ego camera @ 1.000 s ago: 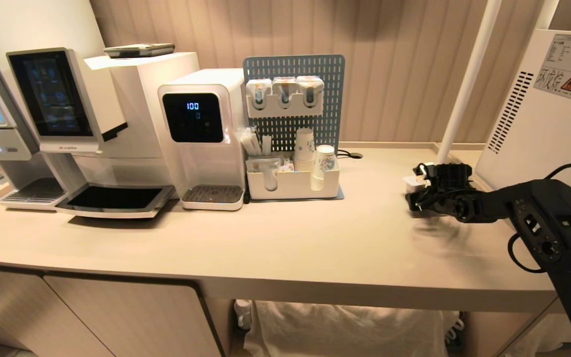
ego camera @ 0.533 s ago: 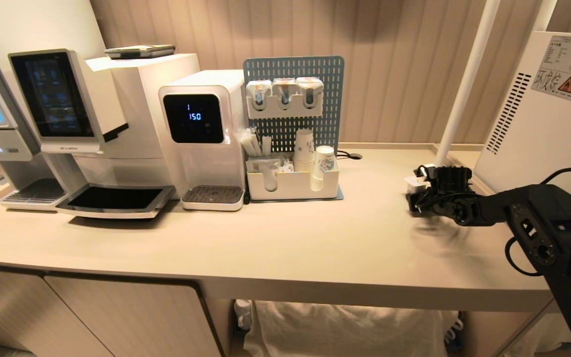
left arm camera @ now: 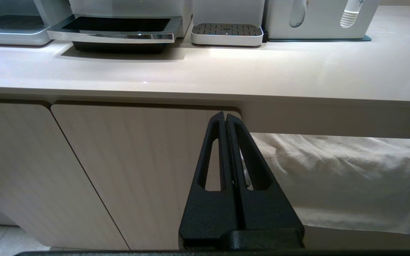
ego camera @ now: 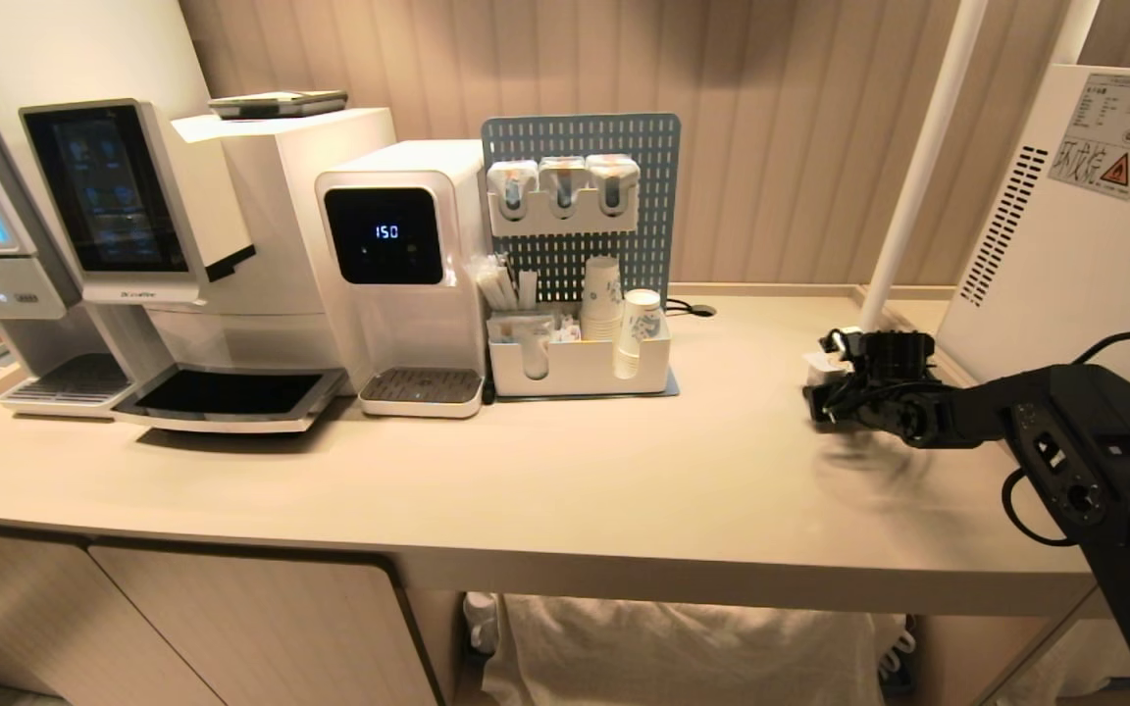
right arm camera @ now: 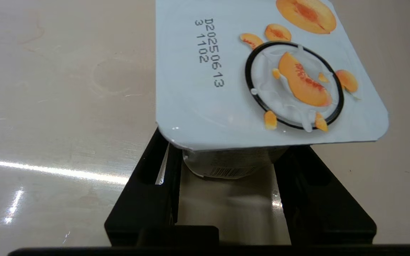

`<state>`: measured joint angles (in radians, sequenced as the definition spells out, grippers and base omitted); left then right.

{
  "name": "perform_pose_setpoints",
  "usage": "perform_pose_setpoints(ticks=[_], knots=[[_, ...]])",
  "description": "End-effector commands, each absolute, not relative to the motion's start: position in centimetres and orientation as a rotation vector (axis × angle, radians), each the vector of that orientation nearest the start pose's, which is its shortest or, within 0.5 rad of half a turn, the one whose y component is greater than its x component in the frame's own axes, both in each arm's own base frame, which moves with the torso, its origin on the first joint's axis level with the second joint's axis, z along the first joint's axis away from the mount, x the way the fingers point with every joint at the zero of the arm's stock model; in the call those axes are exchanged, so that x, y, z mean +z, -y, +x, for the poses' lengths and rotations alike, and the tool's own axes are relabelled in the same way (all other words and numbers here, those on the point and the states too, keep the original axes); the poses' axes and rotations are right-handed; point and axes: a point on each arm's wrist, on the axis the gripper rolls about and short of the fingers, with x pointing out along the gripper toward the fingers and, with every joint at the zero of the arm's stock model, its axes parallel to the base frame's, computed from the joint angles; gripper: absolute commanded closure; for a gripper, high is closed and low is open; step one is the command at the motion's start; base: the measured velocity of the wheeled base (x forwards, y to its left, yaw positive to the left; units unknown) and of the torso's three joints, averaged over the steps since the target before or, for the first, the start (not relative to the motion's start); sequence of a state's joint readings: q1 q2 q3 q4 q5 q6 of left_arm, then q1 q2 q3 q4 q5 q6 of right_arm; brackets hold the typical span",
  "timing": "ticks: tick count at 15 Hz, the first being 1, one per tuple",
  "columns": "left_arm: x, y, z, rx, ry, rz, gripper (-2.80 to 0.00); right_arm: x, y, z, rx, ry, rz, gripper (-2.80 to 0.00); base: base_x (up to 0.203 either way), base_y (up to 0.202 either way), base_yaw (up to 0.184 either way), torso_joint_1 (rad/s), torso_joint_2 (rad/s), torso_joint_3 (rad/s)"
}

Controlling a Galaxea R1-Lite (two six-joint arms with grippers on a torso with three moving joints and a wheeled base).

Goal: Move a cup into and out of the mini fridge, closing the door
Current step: Place the yoghurt on the table

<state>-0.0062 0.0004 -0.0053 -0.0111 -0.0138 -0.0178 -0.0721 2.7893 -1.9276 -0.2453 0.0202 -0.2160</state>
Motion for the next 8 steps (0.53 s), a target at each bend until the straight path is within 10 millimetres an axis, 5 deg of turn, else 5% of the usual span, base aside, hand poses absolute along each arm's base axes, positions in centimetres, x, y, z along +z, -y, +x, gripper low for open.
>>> perform_pose_setpoints(ticks=[1, 8], knots=[[7.8, 0.0, -2.3, -0.020, 0.018, -0.018, 0.00, -4.6, 3.8, 53.1, 0.021, -0.650, -0.178, -2.80, 0.000, 0.000, 0.000, 0.000, 0.00, 0.000], [7.8, 0.0, -2.3, -0.020, 0.018, -0.018, 0.00, -1.8, 3.4, 49.2, 0.059, -0.711, -0.162, -2.80, 0.000, 0.000, 0.000, 0.000, 0.00, 0.000]])
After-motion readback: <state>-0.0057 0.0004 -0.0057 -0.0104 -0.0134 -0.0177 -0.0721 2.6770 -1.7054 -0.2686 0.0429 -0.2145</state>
